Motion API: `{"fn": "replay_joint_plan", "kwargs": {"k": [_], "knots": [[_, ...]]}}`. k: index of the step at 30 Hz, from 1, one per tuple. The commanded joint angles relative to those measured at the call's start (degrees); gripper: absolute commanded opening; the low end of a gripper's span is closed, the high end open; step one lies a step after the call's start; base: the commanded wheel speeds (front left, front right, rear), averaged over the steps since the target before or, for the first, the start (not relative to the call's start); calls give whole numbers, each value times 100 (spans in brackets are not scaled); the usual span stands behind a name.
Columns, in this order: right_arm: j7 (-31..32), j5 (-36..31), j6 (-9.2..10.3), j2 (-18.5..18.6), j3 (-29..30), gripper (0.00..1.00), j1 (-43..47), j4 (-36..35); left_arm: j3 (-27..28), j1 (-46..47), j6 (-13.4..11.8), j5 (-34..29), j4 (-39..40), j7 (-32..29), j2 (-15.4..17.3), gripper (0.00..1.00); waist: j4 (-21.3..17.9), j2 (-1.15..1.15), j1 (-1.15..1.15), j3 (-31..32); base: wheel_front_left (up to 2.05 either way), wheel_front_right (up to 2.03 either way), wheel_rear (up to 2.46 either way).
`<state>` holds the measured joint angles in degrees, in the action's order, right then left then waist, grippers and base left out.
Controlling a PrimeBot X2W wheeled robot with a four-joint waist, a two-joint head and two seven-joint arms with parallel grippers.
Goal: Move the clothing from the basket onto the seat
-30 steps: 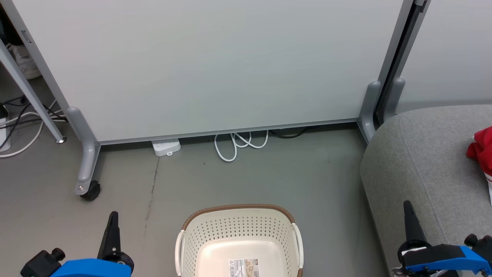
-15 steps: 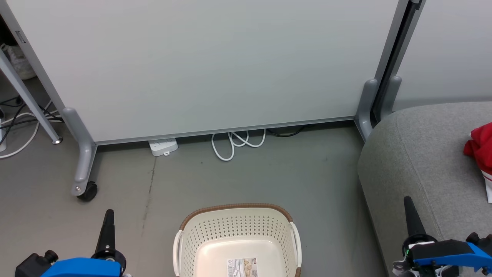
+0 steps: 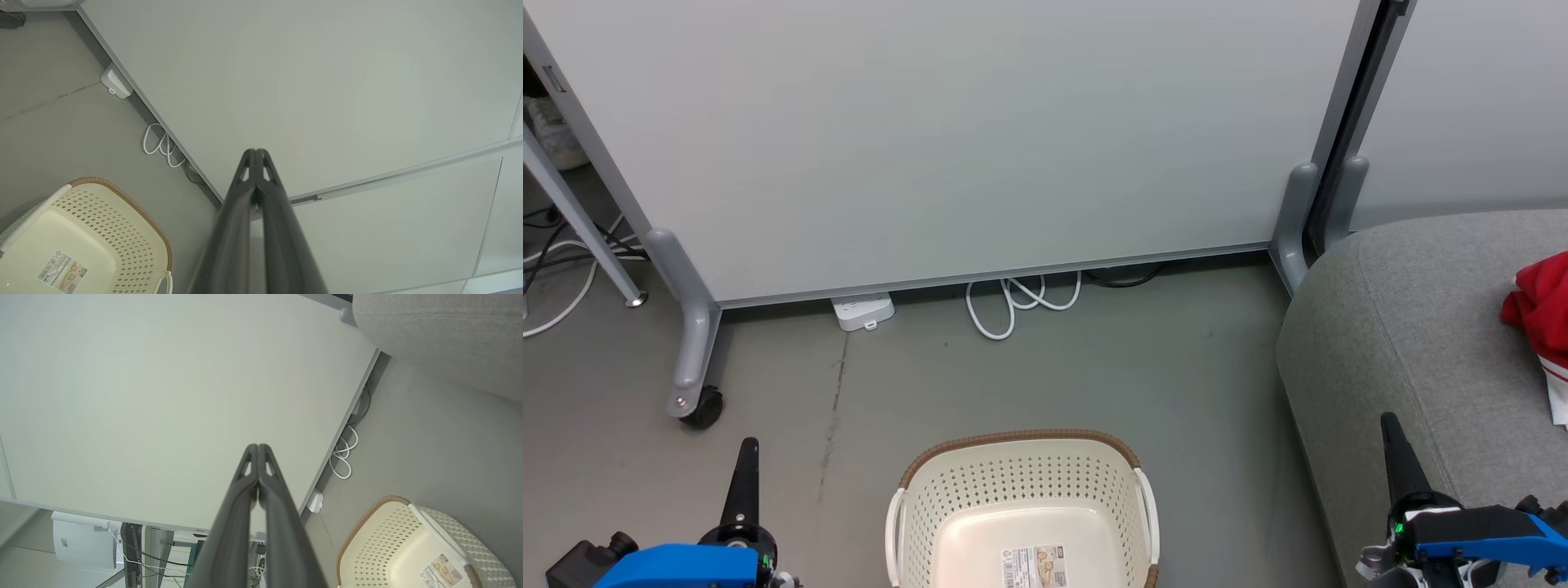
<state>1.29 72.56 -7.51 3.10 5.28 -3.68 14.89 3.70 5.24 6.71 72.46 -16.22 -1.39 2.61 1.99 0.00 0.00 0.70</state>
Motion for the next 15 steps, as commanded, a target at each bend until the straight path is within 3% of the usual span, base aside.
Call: {"fn": "replay_joint_plan", "kwargs": {"k": [1,15], "knots": [[28,99,2,-6,15,0,-149,-57,54,123,29,106,65,-24,32,0,-3,0,0,-2,0,0,0],[213,767,3,-15,56,0,-191,-72,133,123,57,777,126,-207,35,0,-64,0,0,-28,0,0,0]]}}
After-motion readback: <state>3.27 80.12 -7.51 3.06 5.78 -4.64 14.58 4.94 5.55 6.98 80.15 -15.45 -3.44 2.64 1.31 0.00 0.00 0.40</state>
